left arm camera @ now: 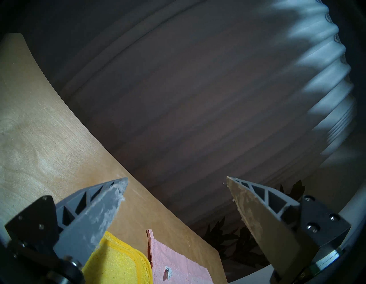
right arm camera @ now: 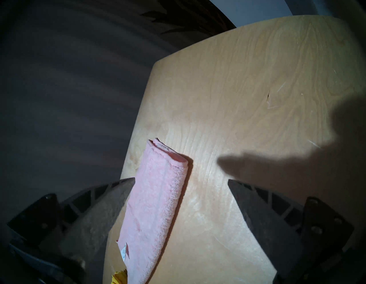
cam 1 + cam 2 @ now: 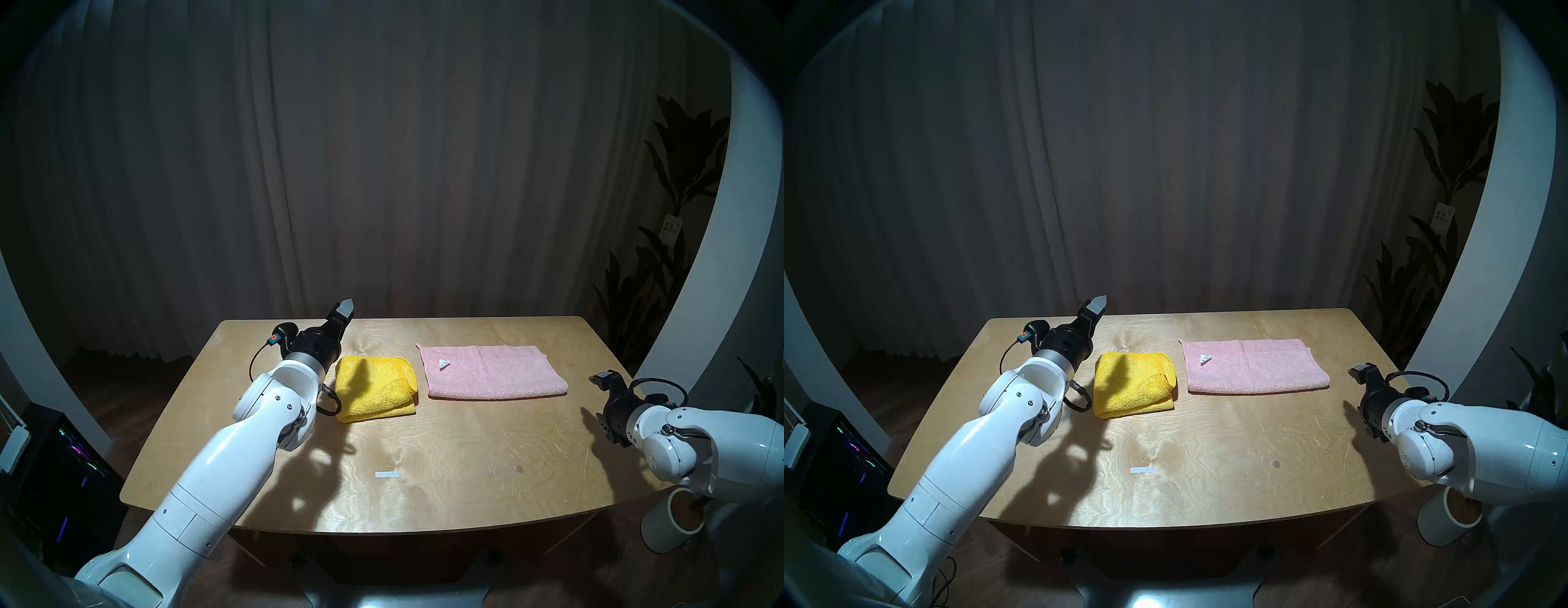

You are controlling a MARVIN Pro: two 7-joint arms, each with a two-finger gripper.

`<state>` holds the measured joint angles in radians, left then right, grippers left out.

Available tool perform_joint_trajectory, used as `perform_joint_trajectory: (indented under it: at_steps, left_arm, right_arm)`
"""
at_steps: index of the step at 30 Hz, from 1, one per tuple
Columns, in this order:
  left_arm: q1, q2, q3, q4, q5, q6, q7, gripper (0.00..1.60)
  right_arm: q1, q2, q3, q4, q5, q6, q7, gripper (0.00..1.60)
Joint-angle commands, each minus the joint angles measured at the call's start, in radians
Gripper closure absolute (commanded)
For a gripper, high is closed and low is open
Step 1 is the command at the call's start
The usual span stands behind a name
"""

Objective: Fold each towel twice and stack them on table

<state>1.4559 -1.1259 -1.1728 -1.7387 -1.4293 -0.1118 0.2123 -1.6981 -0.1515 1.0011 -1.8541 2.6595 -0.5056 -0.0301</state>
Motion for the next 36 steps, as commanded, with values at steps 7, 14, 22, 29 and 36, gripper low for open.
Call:
perform_joint_trajectory:
  at_steps: [7,14,22,29,36]
  left_arm:
    - [0.010,0.012,0.007,-0.039,0.057,-0.026,0.068,0.00]
    - [-0.040,0.016,0.011,0.010,0.077,-0.005,0.133,0.00]
    - [-0.049,0.010,0.009,0.015,0.084,0.001,0.169,0.00]
    - [-0.045,0.013,-0.005,0.012,0.083,-0.003,0.185,0.00]
    - [-0.018,0.016,-0.045,-0.005,0.060,-0.019,0.211,0.00]
  right_arm:
    - [0.047,-0.201,-0.019,0.090,-0.001,-0.058,0.198,0.00]
    - [0.132,-0.271,-0.057,0.170,-0.047,0.016,0.180,0.00]
    - [0.219,-0.367,-0.076,0.263,-0.120,0.072,0.145,0.00]
    - [0.276,-0.419,-0.088,0.318,-0.180,0.124,0.086,0.00]
    - [0.351,-0.440,-0.148,0.363,-0.256,0.165,-0.018,0.00]
